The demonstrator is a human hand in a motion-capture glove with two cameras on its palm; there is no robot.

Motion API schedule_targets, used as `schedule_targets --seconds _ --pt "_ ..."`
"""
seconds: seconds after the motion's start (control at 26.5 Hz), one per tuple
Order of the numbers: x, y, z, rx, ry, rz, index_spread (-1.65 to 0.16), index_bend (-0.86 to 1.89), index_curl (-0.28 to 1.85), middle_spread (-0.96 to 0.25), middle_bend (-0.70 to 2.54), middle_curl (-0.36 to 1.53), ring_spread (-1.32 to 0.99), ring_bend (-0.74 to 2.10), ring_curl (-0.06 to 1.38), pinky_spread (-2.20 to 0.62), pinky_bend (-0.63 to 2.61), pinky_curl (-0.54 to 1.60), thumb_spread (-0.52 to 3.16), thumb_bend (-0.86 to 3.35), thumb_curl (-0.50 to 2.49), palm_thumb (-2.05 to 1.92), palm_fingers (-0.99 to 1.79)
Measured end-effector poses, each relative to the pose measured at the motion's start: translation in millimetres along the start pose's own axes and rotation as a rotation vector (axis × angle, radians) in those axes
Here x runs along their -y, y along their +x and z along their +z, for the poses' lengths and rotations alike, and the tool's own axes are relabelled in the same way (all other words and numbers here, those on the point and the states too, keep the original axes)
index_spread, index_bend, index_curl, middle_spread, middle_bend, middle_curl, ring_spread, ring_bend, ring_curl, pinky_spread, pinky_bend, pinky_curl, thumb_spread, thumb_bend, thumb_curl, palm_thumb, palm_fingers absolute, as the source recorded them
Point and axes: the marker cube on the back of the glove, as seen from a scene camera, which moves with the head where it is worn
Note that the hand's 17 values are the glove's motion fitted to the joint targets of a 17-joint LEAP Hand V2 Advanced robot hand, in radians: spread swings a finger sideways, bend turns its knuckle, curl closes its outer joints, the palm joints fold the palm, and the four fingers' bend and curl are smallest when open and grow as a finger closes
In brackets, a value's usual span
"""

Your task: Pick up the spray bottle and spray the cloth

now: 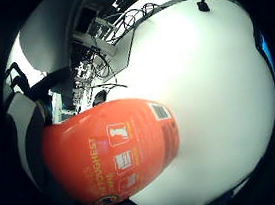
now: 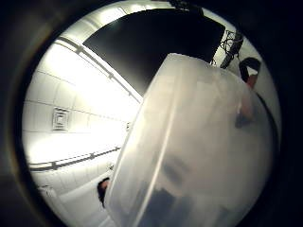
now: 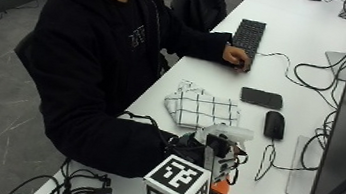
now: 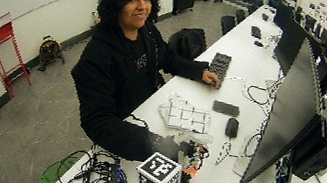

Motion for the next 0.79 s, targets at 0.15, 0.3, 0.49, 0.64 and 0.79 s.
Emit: schedule_targets --seconds 0.15,0.3,0.49,0.64,0.79 --pt "0.0 -0.3 0.0 -0.042 0.051 -0.031 -0.29 0.24 0.43 -0.21 0.52 0.52 -0.22 0.63 0.47 -0.25 0.38 0.37 0.60 -0.02 0.55 0.93 1.50" --pt "0.2 0.3 0.1 -0.043 0.073 -0.047 -0.29 0.27 0.46 -0.21 0.57 0.55 -0.22 0.67 0.49 -0.28 0.41 0.38 0.56 -0.02 0.58 0.94 1.48" --pt "-0.4 0.3 0.0 -0.045 0.077 -0.030 -0.28 0.31 0.49 -0.21 0.61 0.56 -0.22 0.70 0.50 -0.30 0.44 0.40 0.52 -0.02 0.61 0.94 1.45" --pt "-1.2 -0.6 0.2 -0.039 0.066 -0.012 -0.28 0.33 0.51 -0.21 0.63 0.57 -0.22 0.72 0.51 -0.30 0.45 0.41 0.50 -0.02 0.64 0.94 1.43" --pt "-1.3 -2.8 0.4 -0.031 0.051 0.010 -0.28 0.34 0.53 -0.20 0.65 0.58 -0.22 0.74 0.51 -0.31 0.45 0.41 0.49 -0.02 0.66 0.94 1.40"
